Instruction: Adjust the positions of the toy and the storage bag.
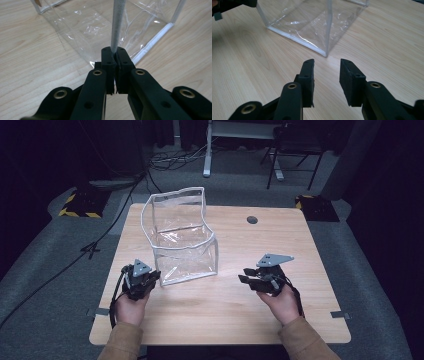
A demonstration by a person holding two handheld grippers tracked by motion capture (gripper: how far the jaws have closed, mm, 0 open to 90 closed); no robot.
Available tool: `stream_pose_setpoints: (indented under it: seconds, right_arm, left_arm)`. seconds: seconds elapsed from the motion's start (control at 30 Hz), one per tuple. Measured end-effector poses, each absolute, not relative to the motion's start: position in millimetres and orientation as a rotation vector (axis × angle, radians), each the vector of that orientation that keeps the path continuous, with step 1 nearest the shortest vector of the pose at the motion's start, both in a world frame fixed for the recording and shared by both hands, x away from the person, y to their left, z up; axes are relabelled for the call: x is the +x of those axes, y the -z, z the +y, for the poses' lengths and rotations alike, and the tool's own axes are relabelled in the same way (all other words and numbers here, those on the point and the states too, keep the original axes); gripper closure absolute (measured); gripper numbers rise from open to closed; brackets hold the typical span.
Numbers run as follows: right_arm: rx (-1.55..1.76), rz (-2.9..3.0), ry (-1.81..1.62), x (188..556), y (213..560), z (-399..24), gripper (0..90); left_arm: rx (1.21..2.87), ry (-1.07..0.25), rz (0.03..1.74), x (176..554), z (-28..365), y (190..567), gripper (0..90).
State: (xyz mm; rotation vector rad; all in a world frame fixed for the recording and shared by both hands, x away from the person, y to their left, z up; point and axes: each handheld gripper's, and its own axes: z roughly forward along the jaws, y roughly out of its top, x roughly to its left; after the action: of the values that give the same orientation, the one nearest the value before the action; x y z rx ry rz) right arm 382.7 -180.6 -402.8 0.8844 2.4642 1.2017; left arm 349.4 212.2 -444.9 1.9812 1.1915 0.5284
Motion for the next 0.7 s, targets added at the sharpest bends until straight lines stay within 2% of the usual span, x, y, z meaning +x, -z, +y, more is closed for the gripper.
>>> stream_pose_setpoints:
  seconds: [0.17,0.53,0.63,0.7]
  right_arm:
    - [0.863,2.495,-1.247,396.0,402.9,-161.5,66.5]
    - [0.875,2.519,-1.257,415.5,409.9,-139.8,66.8]
    - [0.878,2.533,-1.259,421.5,412.9,-134.1,69.2]
    - [0.86,2.553,-1.265,424.0,415.1,-130.7,74.9]
  left_arm:
    - [2.019,-0.481,1.147,325.0,206.6,443.1,87.1]
    - [2.023,-0.464,1.135,299.3,204.1,442.9,87.0]
    - [2.024,-0.47,1.136,293.3,203.1,443.0,87.0]
    - [2.03,-0.468,1.129,290.4,202.7,442.7,87.0]
